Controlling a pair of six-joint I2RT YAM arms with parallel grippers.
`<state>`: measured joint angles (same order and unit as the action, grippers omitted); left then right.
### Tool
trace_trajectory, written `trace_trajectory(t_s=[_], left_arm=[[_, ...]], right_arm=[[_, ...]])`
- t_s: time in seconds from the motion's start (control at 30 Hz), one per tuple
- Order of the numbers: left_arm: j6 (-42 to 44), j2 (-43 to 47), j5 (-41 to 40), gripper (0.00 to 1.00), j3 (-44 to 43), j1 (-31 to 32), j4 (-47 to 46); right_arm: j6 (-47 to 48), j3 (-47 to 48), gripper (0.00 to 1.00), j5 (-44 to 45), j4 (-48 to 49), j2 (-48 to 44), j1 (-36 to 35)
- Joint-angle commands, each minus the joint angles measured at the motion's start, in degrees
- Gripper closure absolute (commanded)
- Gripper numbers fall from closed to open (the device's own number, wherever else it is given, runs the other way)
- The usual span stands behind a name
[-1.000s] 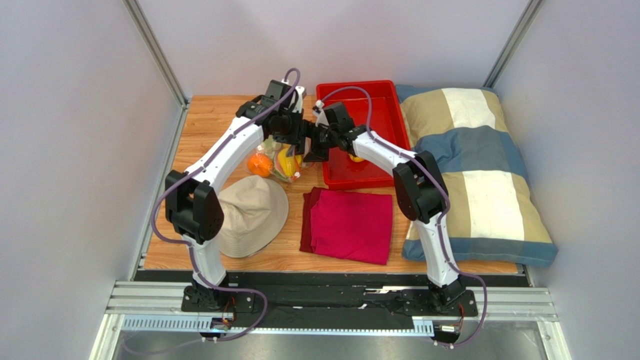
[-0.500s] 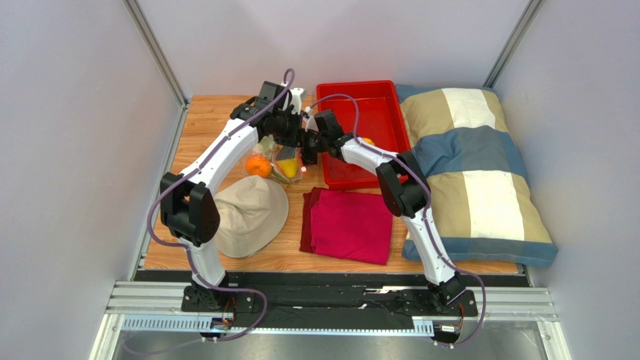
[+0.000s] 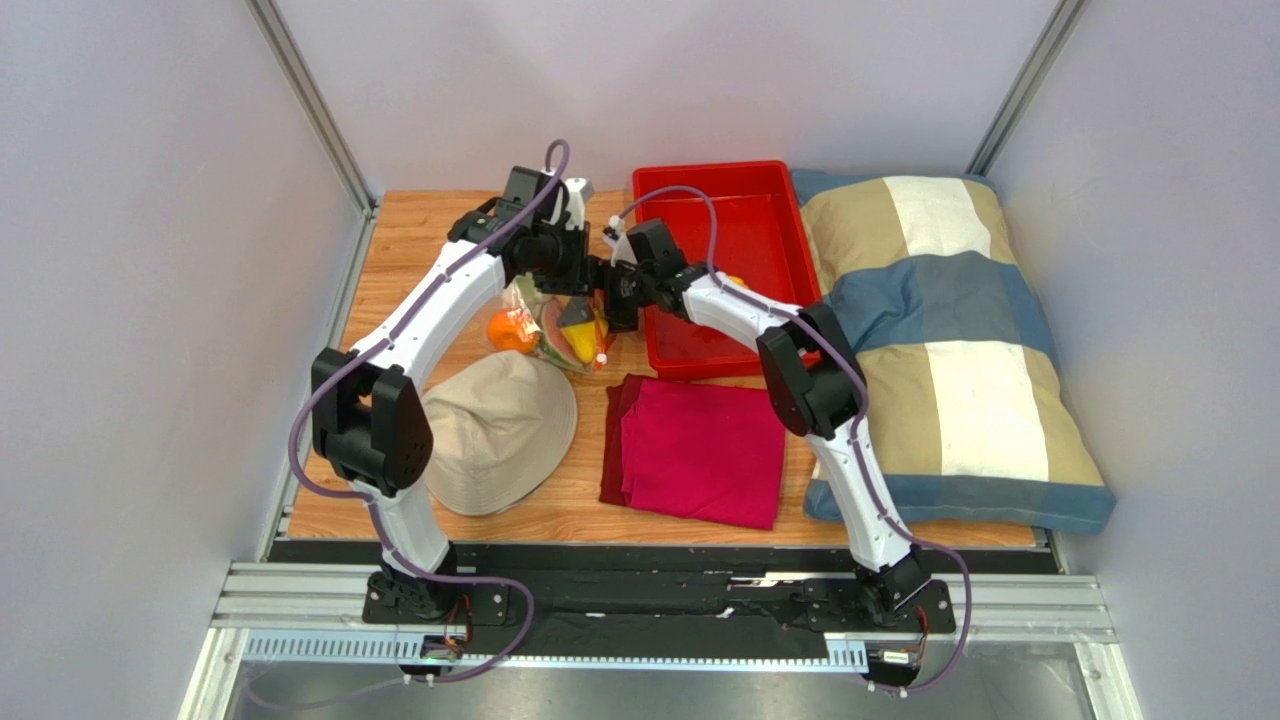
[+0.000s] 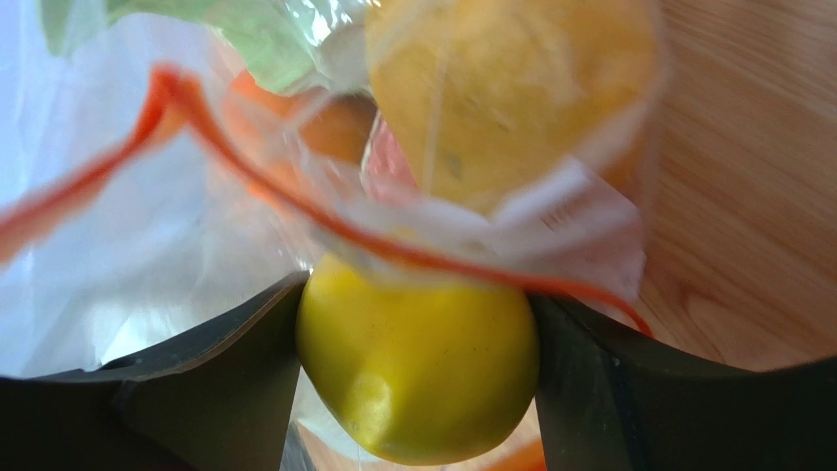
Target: Open the zip-top bag and remove the fake food
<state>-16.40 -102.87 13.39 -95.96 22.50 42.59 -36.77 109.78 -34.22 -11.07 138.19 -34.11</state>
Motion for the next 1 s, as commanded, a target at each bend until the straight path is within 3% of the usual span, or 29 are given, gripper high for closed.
trace_trajectory(t_s=[0.0,0.07,0.13,0.3,0.4,0.6,0.63,0.77,0.97], left_arm=[[0.2,5.1,-0.4,1.00,1.6,-1.8,0.0],[0.0,6.4,1.1,1.00,2.2,-1.8,0.1],[-0.6,8.6,2.5,0.93,3.1,-1.8,-0.8],[-1.8,11.6,1.6,0.76,3.9,-1.8,-2.2],[-2.8,11.5,1.7,0.65,2.6,-1.8,-1.6],[-5.5,10.2,2.0,0.59,1.9,-1.9,-1.2],[-5.7,9.9,3.0,0.41,1.7,-1.9,-0.7],[-6.5,6.6,3.2,0.30,0.9,-1.9,1.6],[-6.6,4.5,1.0,0.25,-1.0,-0.3,2.5]], right_arm=[[4.3,1.7,0.91,1.2,-6.2,-7.9,1.7],[4.4,5.5,0.94,1.9,-12.8,-8.0,2.0],[4.6,7.6,0.95,3.3,-18.7,-8.5,2.0],[4.9,12.8,0.98,7.1,-24.9,-9.9,2.0],[6.4,12.7,1.00,11.4,-23.7,-11.6,1.9],[14.8,19.6,0.99,22.9,-33.1,-12.0,3.9],[15.0,19.3,0.98,23.2,-33.5,-12.2,5.5],[15.4,14.5,0.95,23.1,-33.3,-15.0,10.7],[16.8,4.3,0.89,24.2,-34.5,-20.0,19.0]])
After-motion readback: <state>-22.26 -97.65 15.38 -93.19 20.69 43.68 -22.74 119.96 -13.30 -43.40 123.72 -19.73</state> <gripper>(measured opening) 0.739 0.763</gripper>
